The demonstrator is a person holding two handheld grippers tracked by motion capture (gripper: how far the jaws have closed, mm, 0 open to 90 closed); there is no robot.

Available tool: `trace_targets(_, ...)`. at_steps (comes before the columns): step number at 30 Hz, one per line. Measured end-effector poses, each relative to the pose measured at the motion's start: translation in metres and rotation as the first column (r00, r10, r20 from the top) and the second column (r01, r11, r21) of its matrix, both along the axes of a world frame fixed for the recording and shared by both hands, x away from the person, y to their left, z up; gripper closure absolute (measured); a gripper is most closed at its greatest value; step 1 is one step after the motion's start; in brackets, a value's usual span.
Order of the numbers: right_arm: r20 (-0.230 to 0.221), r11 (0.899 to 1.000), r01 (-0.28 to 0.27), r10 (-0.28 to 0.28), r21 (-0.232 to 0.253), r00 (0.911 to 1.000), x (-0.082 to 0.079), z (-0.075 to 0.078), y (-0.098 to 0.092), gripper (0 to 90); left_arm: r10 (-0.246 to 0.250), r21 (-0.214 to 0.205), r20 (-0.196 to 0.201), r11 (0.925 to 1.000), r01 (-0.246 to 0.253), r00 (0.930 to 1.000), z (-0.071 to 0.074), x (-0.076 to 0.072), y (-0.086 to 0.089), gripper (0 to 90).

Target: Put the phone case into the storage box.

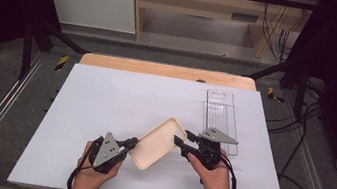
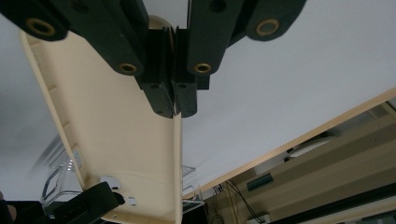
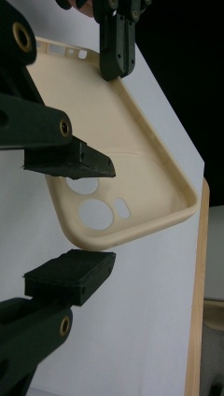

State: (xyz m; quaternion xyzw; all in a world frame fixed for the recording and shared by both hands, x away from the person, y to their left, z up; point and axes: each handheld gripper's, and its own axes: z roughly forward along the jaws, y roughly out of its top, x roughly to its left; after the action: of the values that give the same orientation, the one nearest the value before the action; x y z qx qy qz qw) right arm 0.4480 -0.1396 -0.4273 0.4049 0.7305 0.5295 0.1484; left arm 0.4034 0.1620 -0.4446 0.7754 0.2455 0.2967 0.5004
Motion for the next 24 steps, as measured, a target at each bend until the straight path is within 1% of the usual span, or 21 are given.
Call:
trace_targets(2,0.002,1.0,-0.003,0.003,0.003,1.0,-0.0003,-0.0002,-0.0002,57.0,0.0,0.0,-0.002,1.0,0.0,1.0,-0.0003,0.0001,-0.0001,87.9)
trace_targets(10,0.023,1.0,-0.013,0.013,0.01,0.9997,-0.0022,0.0006,0.0001,59.7,0.007,0.003,-0.006,1.0,-0.007,1.0,-0.0017,0.001,0.0008,87.9)
trace_targets(15,0.025,1.0,-0.016,0.015,0.022,0.9996,-0.0031,0.0018,0.0002,60.4,0.012,0.009,-0.005,0.9999,-0.012,0.9999,-0.0028,0.0016,0.0005,87.9)
trace_targets(16,0.025,1.0,-0.016,0.015,0.022,0.9996,-0.0031,0.0018,0.0002,60.4,0.012,0.012,0.006,0.9999,-0.012,0.9999,-0.0026,0.002,0.0007,87.9)
trace_targets(19,0.031,0.999,-0.015,0.014,0.03,0.9994,-0.0034,0.0025,0.0001,61.6,0.014,0.016,0.008,0.9998,-0.015,0.9999,-0.0029,0.0022,0.0009,88.0)
trace_targets(21,0.029,0.999,-0.016,0.015,0.041,0.9995,-0.0036,0.0031,-0.0003,62.5,0.015,0.015,-0.003,0.9998,-0.015,0.9999,-0.0036,0.002,0.0009,87.9)
trace_targets(22,0.029,0.999,-0.017,0.016,0.051,0.9994,-0.0036,0.0032,-0.0006,62.9,0.016,0.015,-0.002,0.9998,-0.016,0.9999,-0.0036,0.0021,0.0009,88.0)
trace_targets(24,0.03,0.998,-0.02,0.019,0.054,0.9994,-0.0034,0.0036,-0.0012,63.2,0.015,0.015,-0.001,0.9998,-0.015,0.9999,-0.0037,0.0021,0.0009,88.0)
